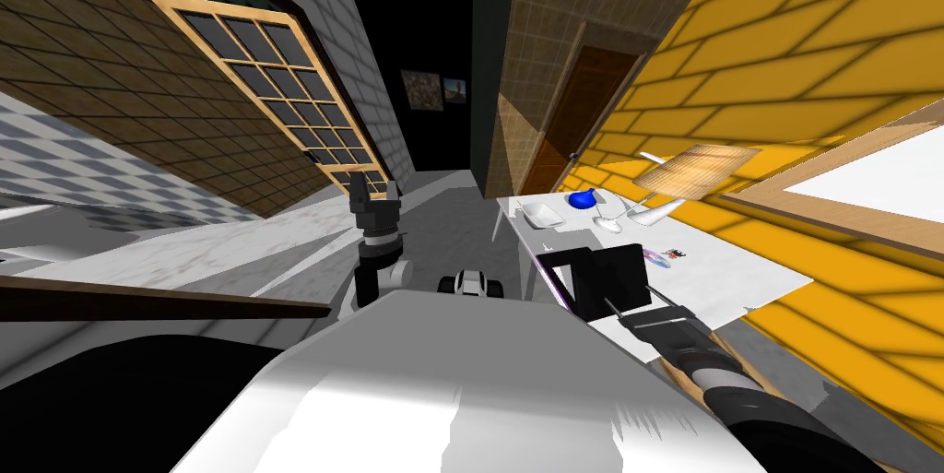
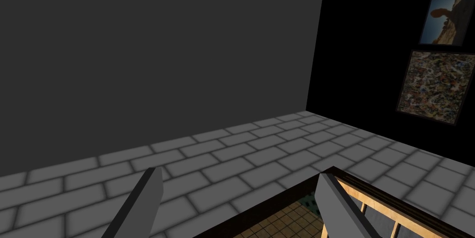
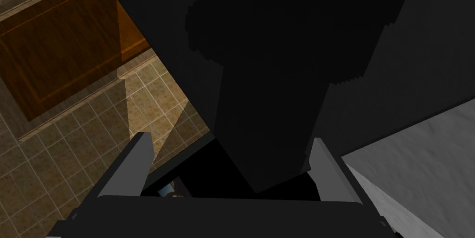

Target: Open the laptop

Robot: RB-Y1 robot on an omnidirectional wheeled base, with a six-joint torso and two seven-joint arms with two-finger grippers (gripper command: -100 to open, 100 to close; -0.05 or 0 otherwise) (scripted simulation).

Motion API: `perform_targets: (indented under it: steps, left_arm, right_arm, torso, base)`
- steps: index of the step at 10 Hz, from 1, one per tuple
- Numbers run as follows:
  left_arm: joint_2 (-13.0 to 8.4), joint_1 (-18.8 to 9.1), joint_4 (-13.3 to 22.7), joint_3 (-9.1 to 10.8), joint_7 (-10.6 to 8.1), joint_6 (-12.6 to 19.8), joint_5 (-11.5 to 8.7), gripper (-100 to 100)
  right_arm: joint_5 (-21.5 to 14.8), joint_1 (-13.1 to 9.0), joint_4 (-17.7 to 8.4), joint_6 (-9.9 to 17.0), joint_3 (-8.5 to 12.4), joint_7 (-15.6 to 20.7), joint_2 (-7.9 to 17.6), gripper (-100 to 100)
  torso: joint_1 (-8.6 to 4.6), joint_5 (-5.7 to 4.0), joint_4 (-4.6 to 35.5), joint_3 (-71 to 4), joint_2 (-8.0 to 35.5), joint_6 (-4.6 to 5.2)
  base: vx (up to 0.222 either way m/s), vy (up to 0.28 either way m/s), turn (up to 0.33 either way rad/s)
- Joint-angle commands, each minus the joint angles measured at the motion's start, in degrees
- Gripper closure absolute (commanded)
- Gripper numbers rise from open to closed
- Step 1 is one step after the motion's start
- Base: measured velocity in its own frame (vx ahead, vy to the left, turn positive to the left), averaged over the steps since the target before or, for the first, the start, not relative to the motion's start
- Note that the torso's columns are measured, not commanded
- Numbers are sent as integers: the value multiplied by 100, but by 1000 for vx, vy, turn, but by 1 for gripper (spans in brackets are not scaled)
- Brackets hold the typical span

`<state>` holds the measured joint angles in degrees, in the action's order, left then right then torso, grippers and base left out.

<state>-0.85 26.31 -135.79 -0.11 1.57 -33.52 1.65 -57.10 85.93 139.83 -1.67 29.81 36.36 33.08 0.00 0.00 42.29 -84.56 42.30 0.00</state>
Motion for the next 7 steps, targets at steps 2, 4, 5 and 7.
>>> perform_targets:
  steps: [2,4,5,7]
  left_arm:
    - [0,0,0,0,0,0,0,0]
    - [0,0,0,0,0,0,0,0]
    - [0,0,0,0,0,0,0,0]
    - [0,0,0,0,0,0,0,0]
  right_arm:
    - [326,9,14,-84,178,-368,1,-100]
    - [458,220,-9,-151,389,-573,82,-100]
    - [499,329,-7,-179,486,-651,123,-100]
    - [584,555,79,-238,684,-810,210,-100]
  torso:
    - [0,0,0,-1,-1,0]
    - [1,0,-1,-2,-2,0]
    - [2,1,-1,-2,-3,0]
    - [1,0,-1,-1,-2,0]
  base:
    - [8,17,2]
    - [13,22,4]
    - [15,26,2]
    - [11,26,4]
